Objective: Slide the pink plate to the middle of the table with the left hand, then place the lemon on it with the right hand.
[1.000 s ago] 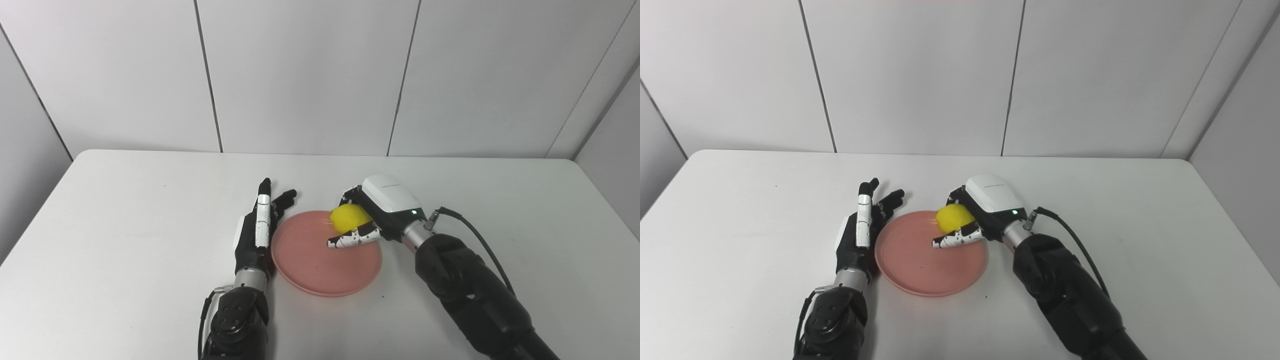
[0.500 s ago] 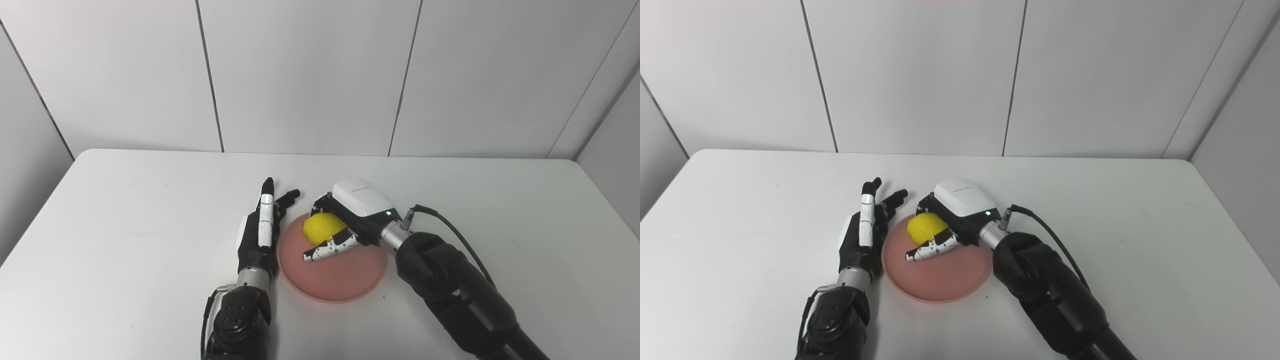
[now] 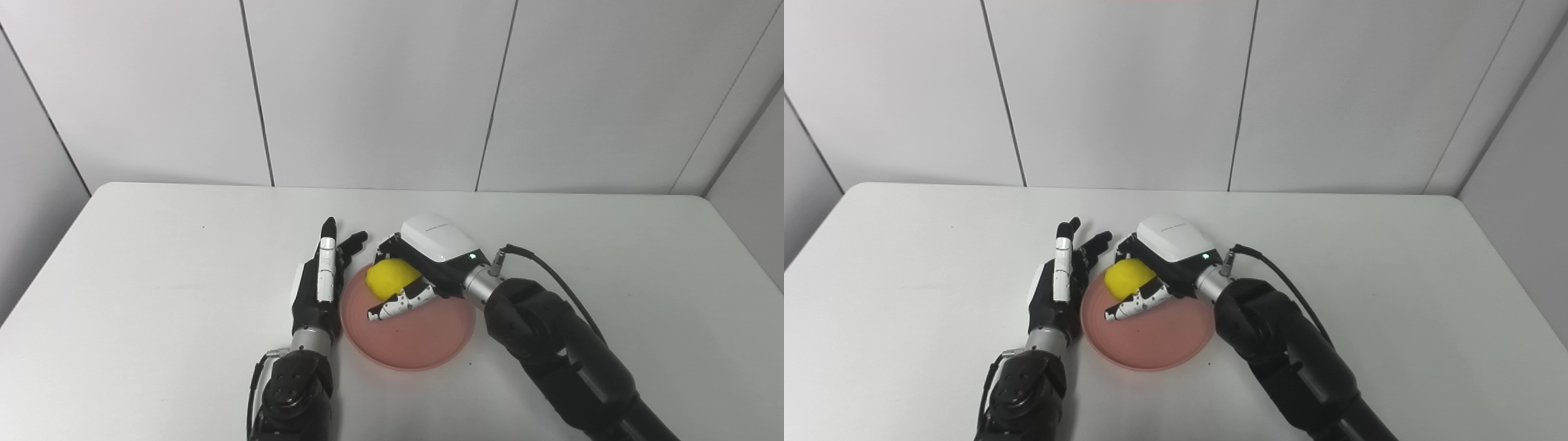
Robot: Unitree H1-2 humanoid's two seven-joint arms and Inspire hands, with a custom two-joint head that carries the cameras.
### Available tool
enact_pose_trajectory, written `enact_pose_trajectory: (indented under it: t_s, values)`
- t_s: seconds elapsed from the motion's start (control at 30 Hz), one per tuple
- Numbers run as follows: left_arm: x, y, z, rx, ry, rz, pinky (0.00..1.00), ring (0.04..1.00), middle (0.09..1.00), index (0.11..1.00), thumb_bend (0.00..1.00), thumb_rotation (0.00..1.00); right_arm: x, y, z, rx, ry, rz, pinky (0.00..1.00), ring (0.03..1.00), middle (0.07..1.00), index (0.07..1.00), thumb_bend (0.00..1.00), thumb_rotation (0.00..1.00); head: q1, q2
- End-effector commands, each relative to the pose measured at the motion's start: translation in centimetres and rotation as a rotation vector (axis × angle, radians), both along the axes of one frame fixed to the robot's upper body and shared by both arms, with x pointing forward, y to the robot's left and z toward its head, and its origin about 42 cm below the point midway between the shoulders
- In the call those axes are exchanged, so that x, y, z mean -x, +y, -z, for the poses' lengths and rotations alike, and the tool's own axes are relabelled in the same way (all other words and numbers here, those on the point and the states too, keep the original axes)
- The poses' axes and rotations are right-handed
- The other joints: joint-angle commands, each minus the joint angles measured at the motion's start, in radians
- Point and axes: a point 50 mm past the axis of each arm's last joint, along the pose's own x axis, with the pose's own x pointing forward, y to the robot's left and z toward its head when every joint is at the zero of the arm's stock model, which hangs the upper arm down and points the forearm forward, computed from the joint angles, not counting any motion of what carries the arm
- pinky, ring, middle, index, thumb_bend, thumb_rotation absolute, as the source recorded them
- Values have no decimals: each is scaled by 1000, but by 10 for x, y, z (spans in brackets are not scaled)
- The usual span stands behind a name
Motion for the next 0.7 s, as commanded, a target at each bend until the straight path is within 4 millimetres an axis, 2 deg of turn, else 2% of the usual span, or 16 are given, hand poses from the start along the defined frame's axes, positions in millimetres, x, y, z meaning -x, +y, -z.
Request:
enact_pose_trajectory:
  t_s: [0.0, 0.3, 0.37, 0.5, 0.67]
  values:
    - [11, -11, 25, 15, 133, 28, 999, 874, 796, 985, 695, 1000, -4, 3, -28, -11, -85, -42, 270, 328, 392, 467, 518, 454, 0, 2]
    - [11, -10, 24, 18, 133, 34, 999, 884, 789, 987, 692, 1000, -3, -5, -10, 83, -77, -65, 272, 338, 409, 483, 532, 525, -2, 7]
    - [11, -9, 24, 20, 133, 36, 1000, 897, 785, 990, 684, 1000, -3, -5, -5, 95, -70, -65, 298, 368, 439, 506, 536, 544, -3, 9]
    - [11, -9, 25, 22, 136, 32, 1000, 907, 792, 987, 685, 1000, -5, -4, -3, 96, -71, -64, 316, 389, 459, 524, 539, 535, -4, 11]
    - [9, -9, 26, 14, 135, 28, 997, 890, 789, 980, 686, 1000, -9, -4, -5, 76, -77, -64, 258, 327, 404, 489, 524, 538, -4, 9]
